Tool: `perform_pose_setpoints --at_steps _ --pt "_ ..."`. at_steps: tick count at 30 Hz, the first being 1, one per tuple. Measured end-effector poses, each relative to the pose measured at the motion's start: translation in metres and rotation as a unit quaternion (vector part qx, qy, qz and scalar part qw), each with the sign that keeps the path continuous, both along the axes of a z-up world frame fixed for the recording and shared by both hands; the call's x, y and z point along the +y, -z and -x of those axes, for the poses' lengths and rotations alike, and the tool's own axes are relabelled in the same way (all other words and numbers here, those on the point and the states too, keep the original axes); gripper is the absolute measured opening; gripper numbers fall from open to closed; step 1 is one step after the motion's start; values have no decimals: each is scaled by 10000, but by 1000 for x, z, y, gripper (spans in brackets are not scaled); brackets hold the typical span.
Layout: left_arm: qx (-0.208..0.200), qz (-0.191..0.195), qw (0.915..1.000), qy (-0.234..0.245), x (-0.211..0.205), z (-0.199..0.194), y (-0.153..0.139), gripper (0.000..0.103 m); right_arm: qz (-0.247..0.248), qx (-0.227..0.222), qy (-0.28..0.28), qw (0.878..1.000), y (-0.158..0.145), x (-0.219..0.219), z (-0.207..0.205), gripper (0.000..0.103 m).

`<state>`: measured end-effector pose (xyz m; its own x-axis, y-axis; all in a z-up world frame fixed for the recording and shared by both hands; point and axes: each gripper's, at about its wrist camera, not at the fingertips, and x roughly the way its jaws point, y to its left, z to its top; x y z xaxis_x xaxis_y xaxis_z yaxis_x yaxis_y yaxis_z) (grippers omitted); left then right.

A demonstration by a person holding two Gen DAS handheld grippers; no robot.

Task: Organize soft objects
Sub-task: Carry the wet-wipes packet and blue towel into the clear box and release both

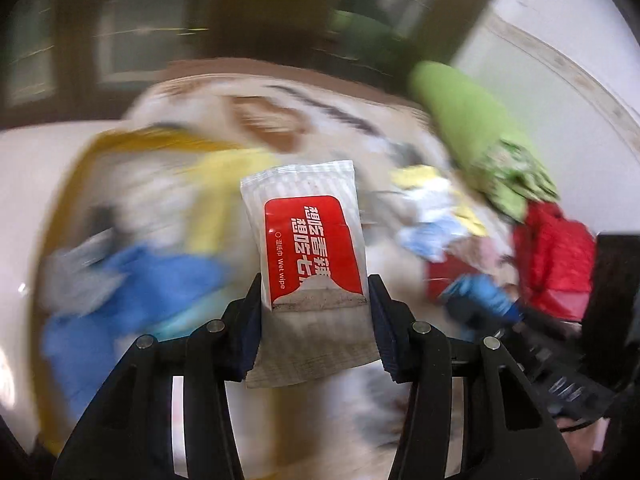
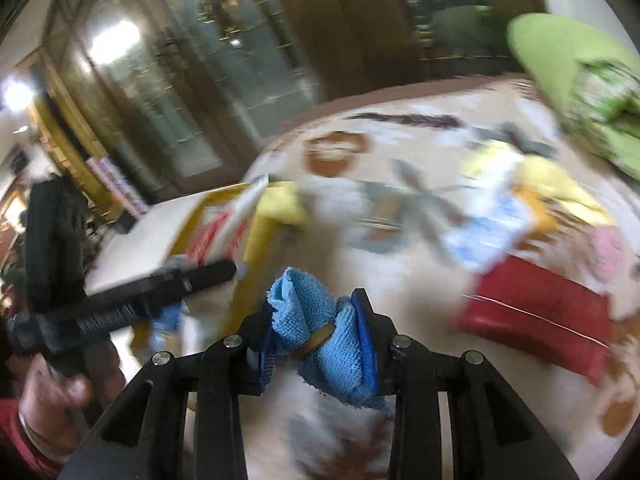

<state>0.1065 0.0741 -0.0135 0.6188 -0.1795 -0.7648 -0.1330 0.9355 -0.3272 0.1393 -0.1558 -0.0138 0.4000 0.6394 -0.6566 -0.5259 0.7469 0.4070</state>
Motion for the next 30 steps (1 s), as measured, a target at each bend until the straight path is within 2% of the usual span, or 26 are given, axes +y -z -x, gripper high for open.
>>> perform_pose_setpoints --at_steps 3,7,10,12,13,16,19,26,30 --pt "97 -136 9990 -418 34 25 8 48 -82 33 -404 9991 -2 52 0 34" --pt "71 -408 9968 -689 60 50 7 48 50 32 -734 9973 1 114 -4 34" --pt "67 -261 9969 -742 75 58 7 48 532 -66 -816 9952 13 151 -5 34" --pt "159 -264 9968 -735 80 60 13 48 658 31 -855 9942 22 161 -6 35" --pt "157 -261 9967 -750 82 62 15 48 758 23 -884 9932 27 165 -4 38" --pt "176 -113 9970 -747 86 65 20 48 968 128 -964 9905 36 165 2 42" --pt "142 -199 9972 -704 80 65 18 48 950 -50 -857 9918 29 150 10 50" --pt "-105 -653 9956 -665 65 68 -1 48 109 161 -704 9973 8 117 15 53" --pt "-138 -812 9938 -742 63 75 -8 48 64 127 -628 9979 5 111 18 53"
